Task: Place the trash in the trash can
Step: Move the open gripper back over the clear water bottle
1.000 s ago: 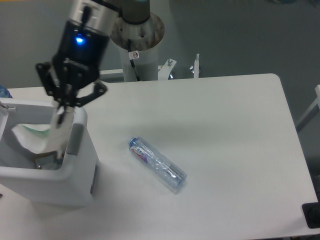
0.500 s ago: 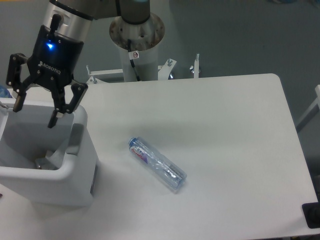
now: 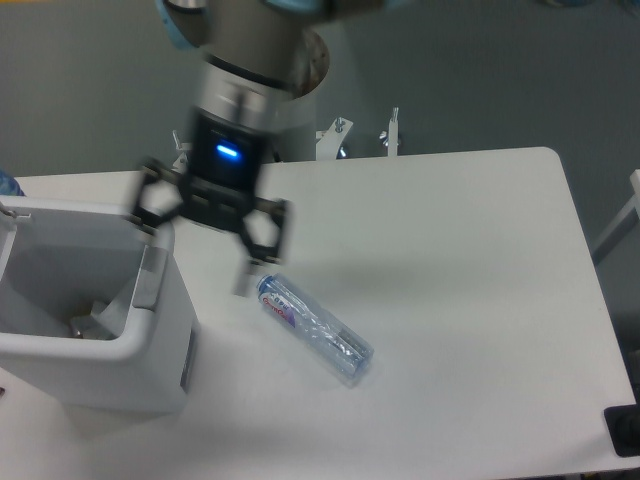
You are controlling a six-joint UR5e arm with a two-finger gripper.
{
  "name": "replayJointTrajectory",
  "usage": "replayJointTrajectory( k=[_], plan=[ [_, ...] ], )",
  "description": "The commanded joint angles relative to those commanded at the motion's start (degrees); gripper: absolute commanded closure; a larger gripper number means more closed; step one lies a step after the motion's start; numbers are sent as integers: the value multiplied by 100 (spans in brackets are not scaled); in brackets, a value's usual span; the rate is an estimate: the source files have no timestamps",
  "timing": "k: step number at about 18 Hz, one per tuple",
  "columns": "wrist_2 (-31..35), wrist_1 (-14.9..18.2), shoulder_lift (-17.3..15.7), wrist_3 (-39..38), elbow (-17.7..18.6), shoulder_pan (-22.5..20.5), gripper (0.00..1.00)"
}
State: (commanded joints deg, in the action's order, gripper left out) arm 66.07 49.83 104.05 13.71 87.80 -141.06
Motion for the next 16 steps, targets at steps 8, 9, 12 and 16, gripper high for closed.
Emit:
replayJointTrajectory(
  k=[8,9,12,16],
  plan=[
    [959,62,590,9,263,-89,0],
    [986,62,625,0,307,-88,0],
    [1013,53,792,-35,448,-62,0],
    [1451,53,1055,-614,492,-18,0]
  ],
)
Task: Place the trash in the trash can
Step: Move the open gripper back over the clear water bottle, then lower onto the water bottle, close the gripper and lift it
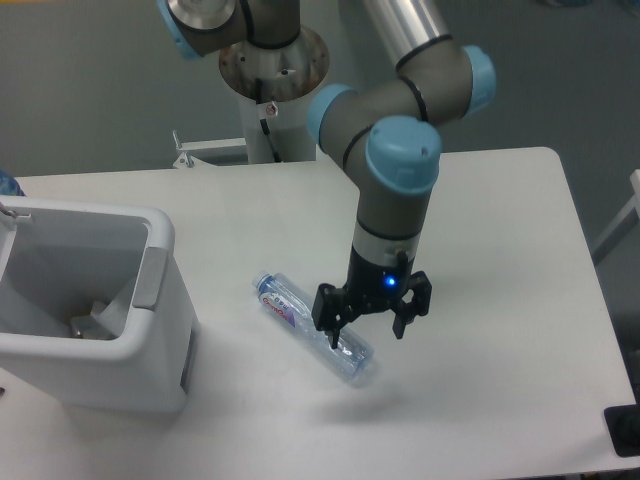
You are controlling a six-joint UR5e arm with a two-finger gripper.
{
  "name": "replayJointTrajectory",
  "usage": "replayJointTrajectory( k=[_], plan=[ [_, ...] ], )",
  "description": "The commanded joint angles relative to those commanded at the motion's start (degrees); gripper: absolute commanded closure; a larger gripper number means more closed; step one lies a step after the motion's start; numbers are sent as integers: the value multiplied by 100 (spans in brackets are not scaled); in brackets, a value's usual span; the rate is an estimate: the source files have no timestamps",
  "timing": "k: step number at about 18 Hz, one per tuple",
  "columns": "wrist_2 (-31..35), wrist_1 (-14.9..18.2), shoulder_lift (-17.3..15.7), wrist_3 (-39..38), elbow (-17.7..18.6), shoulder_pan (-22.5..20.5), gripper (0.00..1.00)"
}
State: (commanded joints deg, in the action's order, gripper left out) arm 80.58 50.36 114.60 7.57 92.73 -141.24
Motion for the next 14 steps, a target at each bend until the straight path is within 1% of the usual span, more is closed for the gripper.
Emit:
replayJointTrajectory(
  k=[2,4,7,11,14],
  plan=[
    [211,0,176,-238,-61,88,0],
    [370,9,282,-370,-70,167,0],
    [537,9,457,-493,-105,193,0],
    [897,44,668,-634,-97,421,0],
    [1073,62,818,-678,-106,466,0]
  ],
)
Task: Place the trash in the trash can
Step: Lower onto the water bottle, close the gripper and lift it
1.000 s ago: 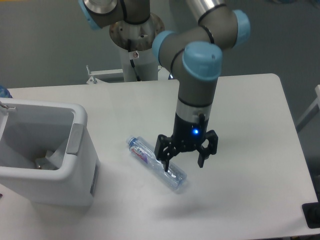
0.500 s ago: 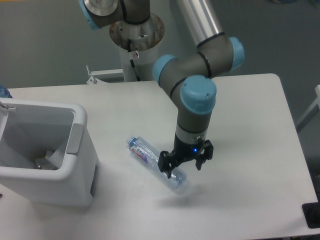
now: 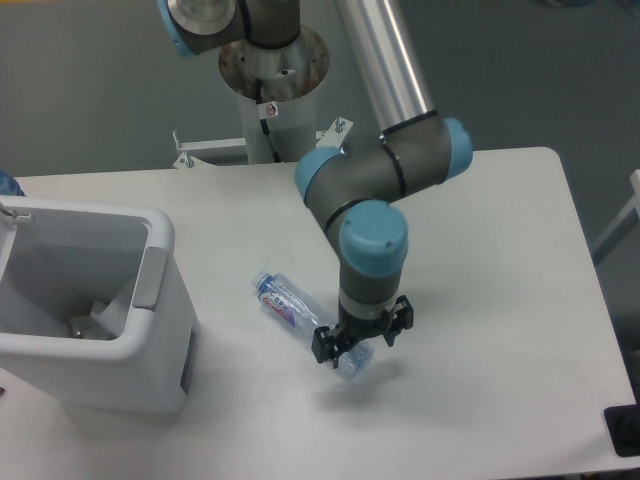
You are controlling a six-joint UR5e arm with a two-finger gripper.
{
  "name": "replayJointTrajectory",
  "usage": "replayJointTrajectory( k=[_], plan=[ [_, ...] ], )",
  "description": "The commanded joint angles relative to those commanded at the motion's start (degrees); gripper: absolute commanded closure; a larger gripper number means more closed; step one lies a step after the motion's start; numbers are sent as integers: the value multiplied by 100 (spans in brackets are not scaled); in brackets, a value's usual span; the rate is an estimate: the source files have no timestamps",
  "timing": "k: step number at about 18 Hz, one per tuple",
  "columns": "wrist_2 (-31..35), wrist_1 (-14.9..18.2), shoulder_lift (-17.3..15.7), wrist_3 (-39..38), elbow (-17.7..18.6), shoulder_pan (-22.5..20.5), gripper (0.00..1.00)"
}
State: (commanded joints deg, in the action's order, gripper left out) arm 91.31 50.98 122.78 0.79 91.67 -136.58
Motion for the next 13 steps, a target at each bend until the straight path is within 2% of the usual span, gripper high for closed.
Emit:
replayJointTrajectory(
  k=[4,12,13],
  plan=[
    [168,0,88,0,35,114,3],
    [194,-9,132,-79,26,123,34],
    [194,-9,132,-97,26,123,41]
  ],
)
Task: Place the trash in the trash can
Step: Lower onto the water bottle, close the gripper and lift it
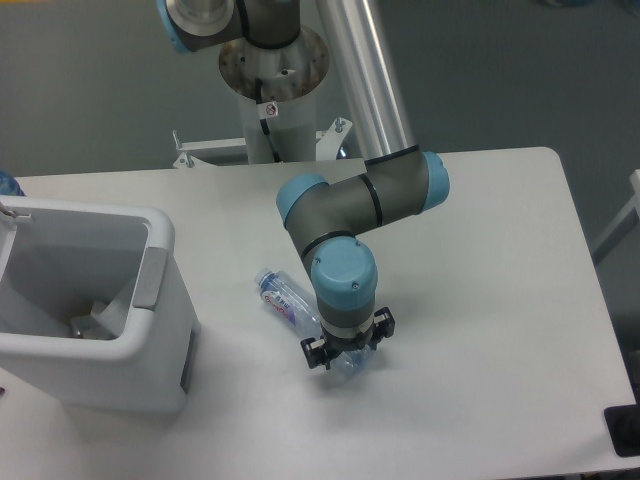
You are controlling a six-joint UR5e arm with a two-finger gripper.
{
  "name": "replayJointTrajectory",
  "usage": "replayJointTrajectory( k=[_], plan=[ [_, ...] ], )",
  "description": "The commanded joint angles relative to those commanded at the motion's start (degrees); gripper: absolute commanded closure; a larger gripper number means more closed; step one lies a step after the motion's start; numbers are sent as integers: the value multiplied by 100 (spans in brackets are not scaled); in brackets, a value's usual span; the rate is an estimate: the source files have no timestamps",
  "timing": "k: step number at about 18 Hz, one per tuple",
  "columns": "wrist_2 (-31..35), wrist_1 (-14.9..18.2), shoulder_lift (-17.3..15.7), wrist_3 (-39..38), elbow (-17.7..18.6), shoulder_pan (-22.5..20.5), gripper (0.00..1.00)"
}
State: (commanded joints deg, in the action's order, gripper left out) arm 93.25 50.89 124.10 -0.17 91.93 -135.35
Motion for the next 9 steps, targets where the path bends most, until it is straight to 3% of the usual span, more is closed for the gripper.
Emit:
replayJointTrajectory(
  k=[6,9],
  plan=[
    [-52,-9,-105,-70,-96,0,84],
    [-114,0,-202,-62,-158,-17,87]
  ],
)
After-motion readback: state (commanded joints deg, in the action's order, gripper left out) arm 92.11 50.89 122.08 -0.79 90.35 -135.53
